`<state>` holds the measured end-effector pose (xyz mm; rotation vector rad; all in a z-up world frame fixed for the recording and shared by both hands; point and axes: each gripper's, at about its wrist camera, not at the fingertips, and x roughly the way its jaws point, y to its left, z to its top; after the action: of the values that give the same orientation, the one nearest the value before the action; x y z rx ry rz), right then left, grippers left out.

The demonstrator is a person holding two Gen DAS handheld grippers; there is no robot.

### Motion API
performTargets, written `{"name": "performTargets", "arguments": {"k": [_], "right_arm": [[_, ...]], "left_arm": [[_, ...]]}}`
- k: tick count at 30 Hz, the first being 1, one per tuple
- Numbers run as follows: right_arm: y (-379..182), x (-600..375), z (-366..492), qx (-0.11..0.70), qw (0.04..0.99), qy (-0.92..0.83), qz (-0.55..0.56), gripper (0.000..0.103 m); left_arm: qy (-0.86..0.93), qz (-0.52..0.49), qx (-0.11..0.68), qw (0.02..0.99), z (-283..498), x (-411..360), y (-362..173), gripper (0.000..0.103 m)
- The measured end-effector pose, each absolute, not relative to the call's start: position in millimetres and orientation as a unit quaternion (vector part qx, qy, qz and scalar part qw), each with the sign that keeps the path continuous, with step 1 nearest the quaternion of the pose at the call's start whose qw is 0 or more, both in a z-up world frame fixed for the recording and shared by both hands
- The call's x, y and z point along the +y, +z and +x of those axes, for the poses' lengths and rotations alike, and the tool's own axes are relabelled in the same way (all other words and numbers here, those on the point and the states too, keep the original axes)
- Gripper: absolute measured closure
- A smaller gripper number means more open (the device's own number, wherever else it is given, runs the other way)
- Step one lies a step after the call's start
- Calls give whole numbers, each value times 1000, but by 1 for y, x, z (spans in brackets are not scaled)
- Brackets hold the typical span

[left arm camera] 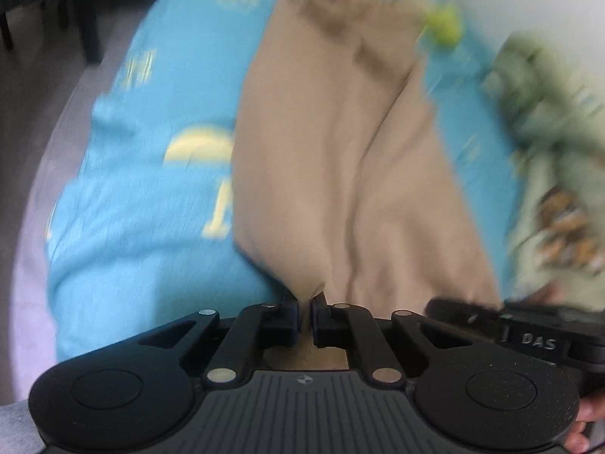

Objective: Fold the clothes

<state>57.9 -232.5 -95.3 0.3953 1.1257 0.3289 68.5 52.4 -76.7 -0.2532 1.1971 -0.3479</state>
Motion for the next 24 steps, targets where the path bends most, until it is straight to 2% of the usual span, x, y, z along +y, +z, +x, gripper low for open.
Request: {"name": "performTargets", "arguments": {"k": [7,13,19,24], "right_arm": [[-16,-275,30,422,861,152,240,96],[45,-295,-26,332,892,174,252,96],[48,-300,-95,296,900,186,260,96],[41,-305,-87,298,901,175,261,95]], "left_arm": [[-213,-235,417,852,21,68,16,97],[-248,-262,322,875,-51,63,92,97],[-254,-257,284,888,-140,52,108,97],[-245,-245,287,893,-132,43,93,97]]}}
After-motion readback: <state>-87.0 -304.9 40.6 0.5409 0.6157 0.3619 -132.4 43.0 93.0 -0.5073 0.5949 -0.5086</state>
